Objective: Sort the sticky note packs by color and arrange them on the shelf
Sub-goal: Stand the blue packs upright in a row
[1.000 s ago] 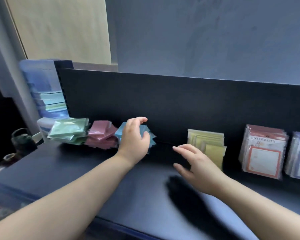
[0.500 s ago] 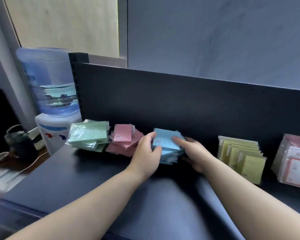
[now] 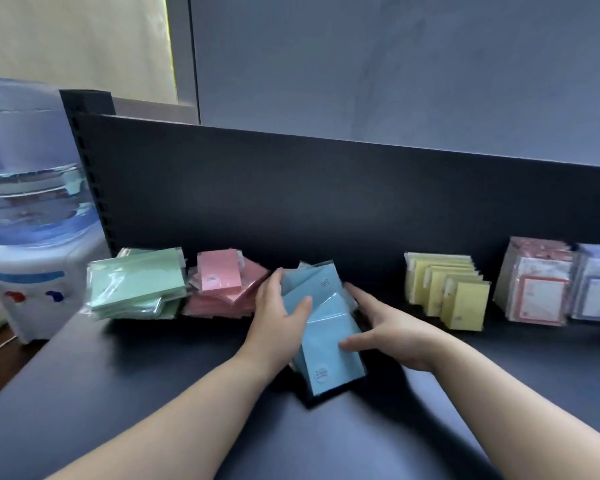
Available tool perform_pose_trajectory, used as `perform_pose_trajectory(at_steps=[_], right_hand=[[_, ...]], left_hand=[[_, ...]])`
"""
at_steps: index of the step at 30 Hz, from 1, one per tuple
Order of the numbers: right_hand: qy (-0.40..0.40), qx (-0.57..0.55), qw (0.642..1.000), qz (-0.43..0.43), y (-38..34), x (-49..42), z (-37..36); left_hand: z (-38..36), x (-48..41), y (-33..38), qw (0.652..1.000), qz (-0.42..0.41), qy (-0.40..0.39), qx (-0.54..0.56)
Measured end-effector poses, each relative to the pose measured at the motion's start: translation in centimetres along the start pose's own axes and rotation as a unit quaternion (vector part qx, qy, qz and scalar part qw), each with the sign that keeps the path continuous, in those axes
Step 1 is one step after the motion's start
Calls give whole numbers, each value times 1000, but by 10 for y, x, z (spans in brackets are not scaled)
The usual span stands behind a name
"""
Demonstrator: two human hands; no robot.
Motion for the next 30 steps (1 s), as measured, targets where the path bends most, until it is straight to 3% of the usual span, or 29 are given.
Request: perform_pose_trajectory(at_steps=[5, 7, 13, 17, 22, 26, 30], right_hand=[[-1, -24, 1000, 4, 0, 10, -4], [57, -32, 998, 2, 2, 11, 2], [115, 37, 993, 2, 7, 13, 3], [202, 107, 974, 1, 7, 18, 13], [139, 75, 987, -28, 11, 24, 10], [149, 46, 987, -37, 15, 24, 17], [254, -36, 966, -41, 23, 27, 48]], left_hand=[[0, -7, -10, 991, 62, 3, 118], [2, -7, -8, 991, 51, 4, 121], [7, -2, 3, 1000, -28, 6, 0], [12, -3, 3, 987, -70, 22, -145], [8, -2, -3, 968, -45, -27, -247], [10, -5, 1, 977, -44, -10, -207], [13, -8, -1, 998, 13, 8, -54]])
Point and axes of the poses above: each hand's wrist, its own x-axis away from the middle knuckle, its own z-axis out of the back of the hand, y = z × x, the point moved 6 cm from there along -x, towards the middle knuckle, and after that the axes turned 7 degrees about y, right-handed, at the moved point
